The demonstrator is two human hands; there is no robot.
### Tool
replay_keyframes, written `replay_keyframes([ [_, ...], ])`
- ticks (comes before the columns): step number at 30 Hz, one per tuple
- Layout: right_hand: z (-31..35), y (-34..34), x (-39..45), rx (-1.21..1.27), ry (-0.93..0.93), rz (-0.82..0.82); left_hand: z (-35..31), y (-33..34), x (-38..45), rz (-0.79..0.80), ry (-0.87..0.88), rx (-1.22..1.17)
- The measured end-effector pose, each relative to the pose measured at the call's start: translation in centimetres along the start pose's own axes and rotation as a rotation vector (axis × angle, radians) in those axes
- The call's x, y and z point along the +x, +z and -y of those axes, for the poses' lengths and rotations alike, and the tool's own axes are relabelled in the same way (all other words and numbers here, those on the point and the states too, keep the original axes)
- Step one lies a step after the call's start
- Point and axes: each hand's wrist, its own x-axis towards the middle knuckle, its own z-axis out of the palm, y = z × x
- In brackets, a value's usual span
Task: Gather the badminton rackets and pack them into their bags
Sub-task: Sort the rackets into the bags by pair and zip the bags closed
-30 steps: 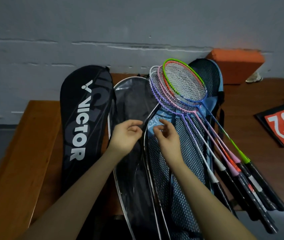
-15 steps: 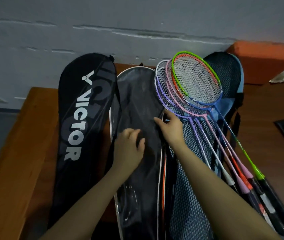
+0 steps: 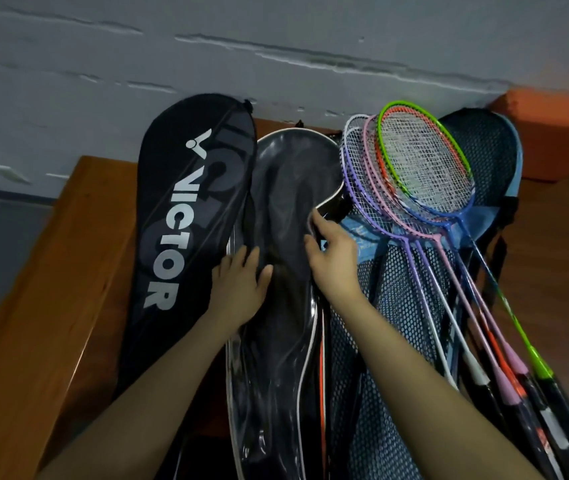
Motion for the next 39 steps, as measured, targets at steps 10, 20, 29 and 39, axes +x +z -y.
replay_keyframes([
  [10, 5.4, 0.1, -1.6, -0.040, -0.331, -0.040, 1.4, -2.6, -1.2, -0.123, 0.135, -0.461],
  [20, 7.7, -1.6, -5.0, -0.164, -0.243, -0.142, -3.8, -11.8, -2.0, -0.120, 0.191, -1.037],
  [29, 6.4, -1.1, -9.4, -0.132, -0.252, -0.061, -4.3, -11.1, -2.0, -0.066, 0.089, -0.923],
  [39, 4.0, -2.9, -11.3, -0.041, 0.053, -0.122, -3.3, -10.9, -2.1, -0.171, 0.036, -1.147],
])
